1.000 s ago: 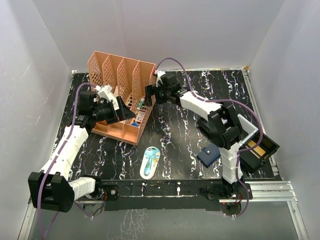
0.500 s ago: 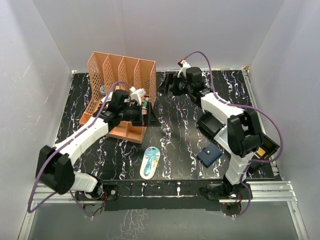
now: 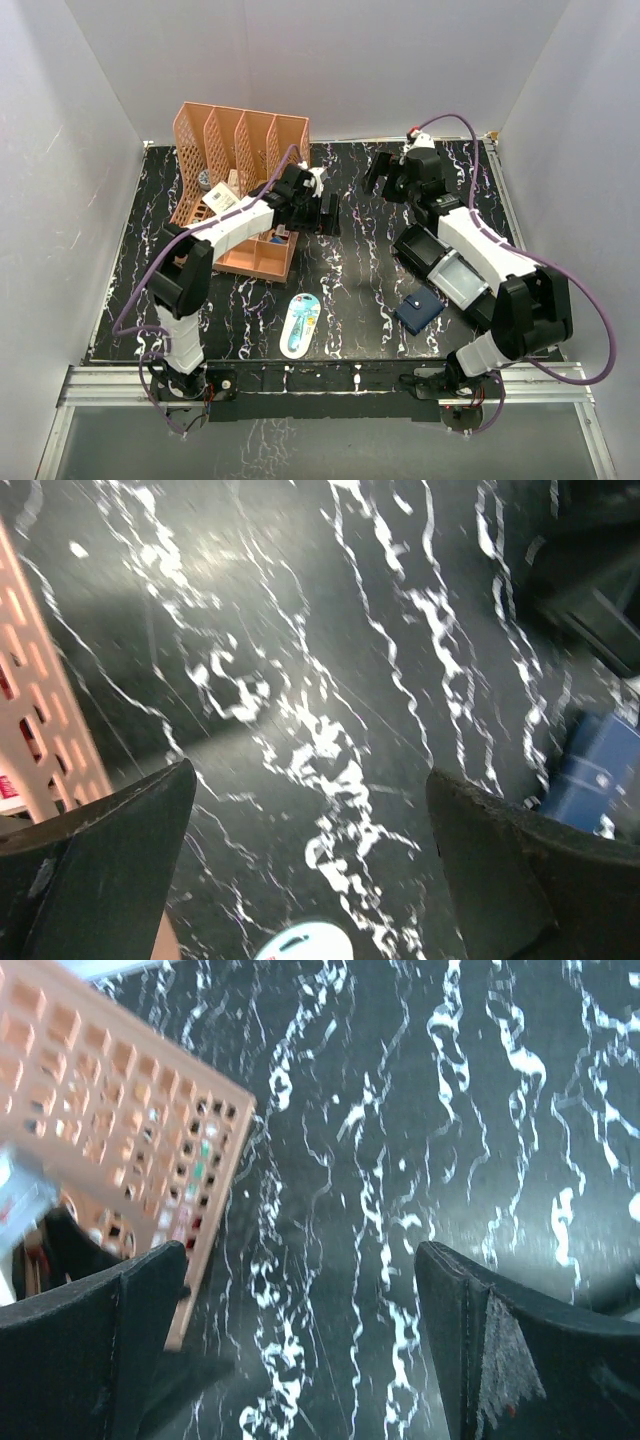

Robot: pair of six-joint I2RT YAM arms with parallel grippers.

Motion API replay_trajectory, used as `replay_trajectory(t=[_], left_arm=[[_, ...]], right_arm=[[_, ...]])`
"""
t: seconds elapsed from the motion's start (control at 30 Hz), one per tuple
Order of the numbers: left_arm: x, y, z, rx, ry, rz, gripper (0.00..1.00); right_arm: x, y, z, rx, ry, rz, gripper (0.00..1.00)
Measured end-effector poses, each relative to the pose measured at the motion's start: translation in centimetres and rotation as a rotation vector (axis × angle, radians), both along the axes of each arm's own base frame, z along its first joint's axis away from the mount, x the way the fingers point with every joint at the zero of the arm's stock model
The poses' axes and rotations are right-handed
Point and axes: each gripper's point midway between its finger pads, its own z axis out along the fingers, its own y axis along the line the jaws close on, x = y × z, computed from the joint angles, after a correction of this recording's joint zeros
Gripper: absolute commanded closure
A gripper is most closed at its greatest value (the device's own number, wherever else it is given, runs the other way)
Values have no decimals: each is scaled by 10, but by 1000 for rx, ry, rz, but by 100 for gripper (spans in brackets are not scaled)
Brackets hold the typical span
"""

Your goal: Take the credit cards out of the card holder

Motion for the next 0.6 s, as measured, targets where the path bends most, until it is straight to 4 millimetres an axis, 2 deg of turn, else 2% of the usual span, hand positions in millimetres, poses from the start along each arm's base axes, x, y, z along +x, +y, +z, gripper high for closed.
replay_trajectory(t=[0.17, 0.3, 0.47, 0.6], left_arm=[[37, 3, -6, 96, -79, 13, 1], [57, 21, -5, 130, -92, 32, 1], [100, 64, -1, 136, -119, 104, 1], [123, 99, -4, 159, -118, 156, 1]], right_arm=[[-29, -11, -17, -15, 77, -18, 2], [-48, -16, -21, -22, 112, -18, 2], [-62, -20, -11, -16, 102, -16, 2], [-68, -20, -6, -7, 91, -10, 2]])
